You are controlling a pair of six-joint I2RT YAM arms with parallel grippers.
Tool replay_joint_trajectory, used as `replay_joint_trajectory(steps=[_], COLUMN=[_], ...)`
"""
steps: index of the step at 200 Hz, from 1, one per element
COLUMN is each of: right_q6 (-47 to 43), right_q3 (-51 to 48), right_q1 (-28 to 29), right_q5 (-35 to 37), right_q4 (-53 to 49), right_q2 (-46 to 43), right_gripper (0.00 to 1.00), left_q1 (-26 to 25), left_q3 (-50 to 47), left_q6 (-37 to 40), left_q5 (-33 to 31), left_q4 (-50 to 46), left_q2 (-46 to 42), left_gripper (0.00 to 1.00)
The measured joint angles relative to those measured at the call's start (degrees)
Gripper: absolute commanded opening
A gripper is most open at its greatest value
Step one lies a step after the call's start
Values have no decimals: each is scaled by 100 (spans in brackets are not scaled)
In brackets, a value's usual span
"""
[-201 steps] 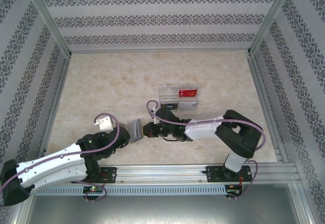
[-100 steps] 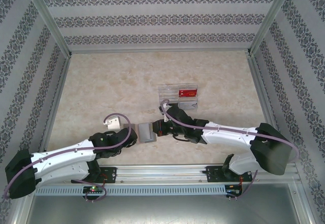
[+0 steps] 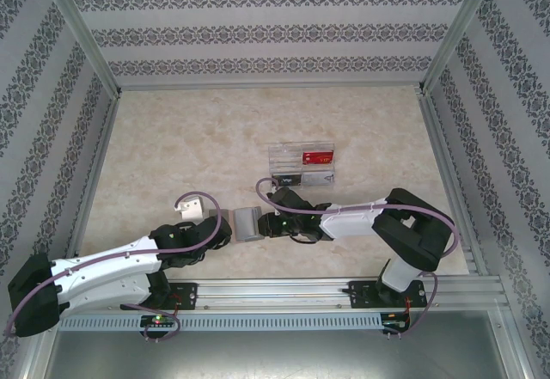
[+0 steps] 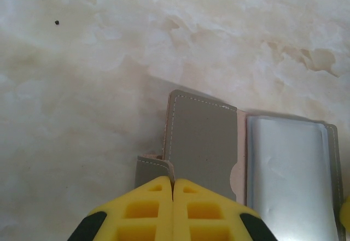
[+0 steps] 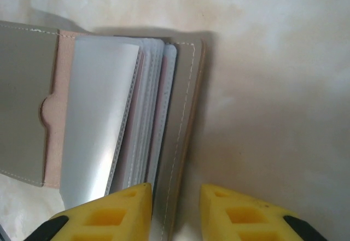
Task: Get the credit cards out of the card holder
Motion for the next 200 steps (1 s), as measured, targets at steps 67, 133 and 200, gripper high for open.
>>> replay_joint_trajectory(steps=[67, 133, 200], right_q6=[278, 409, 271], right_q3=[-52, -376, -11], right_q1=[-140, -136, 208], right_q5=[-546, -691, -581], right_q4=[938, 1060, 341], right_q2=[424, -105, -879], right_gripper=[0, 0, 0], left_q1=[0, 20, 133], left_q3=[-2, -94, -243], left_q6=[0, 2, 92], left_q5=[33, 48, 221], left_q4=[50, 195, 597], left_q2=[306, 321, 664], left_gripper=[0, 0, 0])
